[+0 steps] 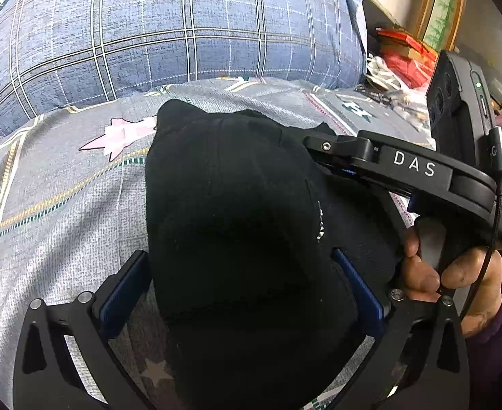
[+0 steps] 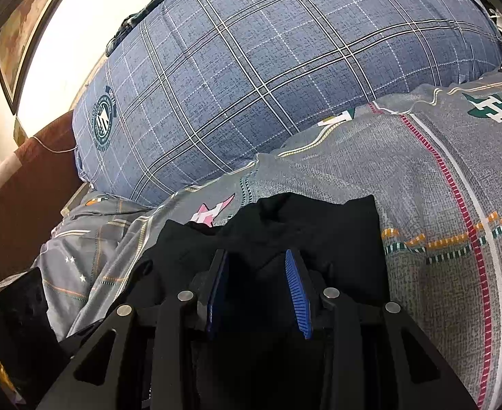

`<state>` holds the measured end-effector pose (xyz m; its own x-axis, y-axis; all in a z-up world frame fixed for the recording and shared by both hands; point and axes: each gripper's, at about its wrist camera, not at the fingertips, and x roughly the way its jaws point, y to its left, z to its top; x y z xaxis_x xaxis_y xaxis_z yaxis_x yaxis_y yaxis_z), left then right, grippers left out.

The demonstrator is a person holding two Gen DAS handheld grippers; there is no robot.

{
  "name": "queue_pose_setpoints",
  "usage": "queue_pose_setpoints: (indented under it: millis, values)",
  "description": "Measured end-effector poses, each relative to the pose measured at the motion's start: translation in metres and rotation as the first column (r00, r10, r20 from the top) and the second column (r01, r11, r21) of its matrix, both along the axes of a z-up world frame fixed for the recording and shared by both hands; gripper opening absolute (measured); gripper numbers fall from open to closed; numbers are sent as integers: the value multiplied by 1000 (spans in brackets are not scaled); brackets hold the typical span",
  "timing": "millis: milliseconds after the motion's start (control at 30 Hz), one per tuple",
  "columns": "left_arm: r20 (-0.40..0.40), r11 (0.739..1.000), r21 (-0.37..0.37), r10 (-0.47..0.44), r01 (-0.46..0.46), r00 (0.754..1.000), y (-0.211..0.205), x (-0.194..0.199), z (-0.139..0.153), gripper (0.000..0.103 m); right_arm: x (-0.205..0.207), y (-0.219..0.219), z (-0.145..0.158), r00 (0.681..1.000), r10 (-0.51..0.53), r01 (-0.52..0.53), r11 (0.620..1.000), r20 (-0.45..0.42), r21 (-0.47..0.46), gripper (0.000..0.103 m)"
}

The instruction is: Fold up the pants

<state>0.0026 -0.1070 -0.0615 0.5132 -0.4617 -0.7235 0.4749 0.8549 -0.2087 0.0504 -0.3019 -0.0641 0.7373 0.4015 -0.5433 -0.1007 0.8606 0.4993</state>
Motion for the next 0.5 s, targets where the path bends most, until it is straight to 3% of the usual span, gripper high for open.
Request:
queue_pose_setpoints:
  millis: [333, 400, 500]
  values:
    - [-94, 997, -73, 12, -19, 995, 21, 0, 13, 103, 0, 6, 3, 1000, 5, -6, 998, -5, -59, 36]
    - [-68, 996, -87, 18, -24, 998, 28, -4, 22, 103, 0, 8, 4, 1000, 3, -3, 997, -5, -79, 36]
    - [22, 999, -42, 14, -13, 1000, 29, -11, 35, 103, -1, 11, 5, 1000, 1, -2, 995, -8, -99, 36]
